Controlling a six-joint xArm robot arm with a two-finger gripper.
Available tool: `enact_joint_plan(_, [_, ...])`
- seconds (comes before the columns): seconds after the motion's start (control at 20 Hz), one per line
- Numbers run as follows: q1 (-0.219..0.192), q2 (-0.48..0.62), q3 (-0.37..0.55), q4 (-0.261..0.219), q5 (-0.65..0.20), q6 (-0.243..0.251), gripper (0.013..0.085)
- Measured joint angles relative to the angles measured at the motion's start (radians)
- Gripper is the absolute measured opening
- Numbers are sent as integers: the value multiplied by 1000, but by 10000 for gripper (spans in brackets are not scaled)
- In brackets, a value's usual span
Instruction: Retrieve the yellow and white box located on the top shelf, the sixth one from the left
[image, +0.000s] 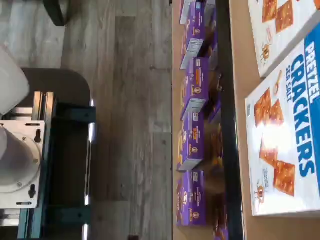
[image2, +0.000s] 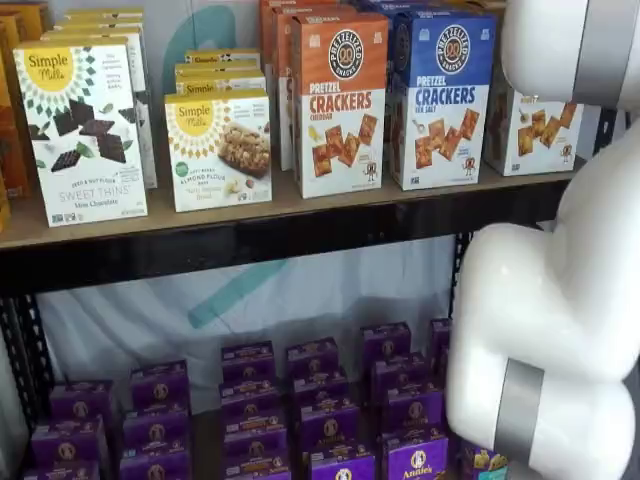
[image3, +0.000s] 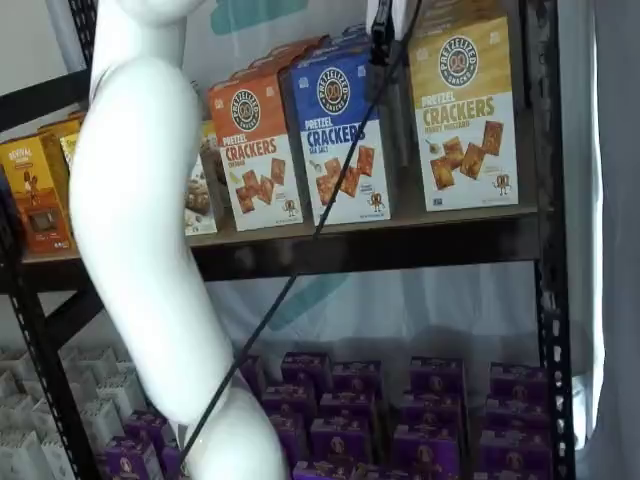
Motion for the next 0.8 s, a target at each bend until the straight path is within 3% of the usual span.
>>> enact_joint_plan(0.15, [42,6,-9,-79,13,-3,850])
enact_joint_plan(0.35, [38,-18,33,-60,-22,0,850])
enact_joint_plan(0.55, [-10,-37,62,50,-63,10,850])
enact_joint_plan(0.8, [-85,-59,91,228,-138,31,850])
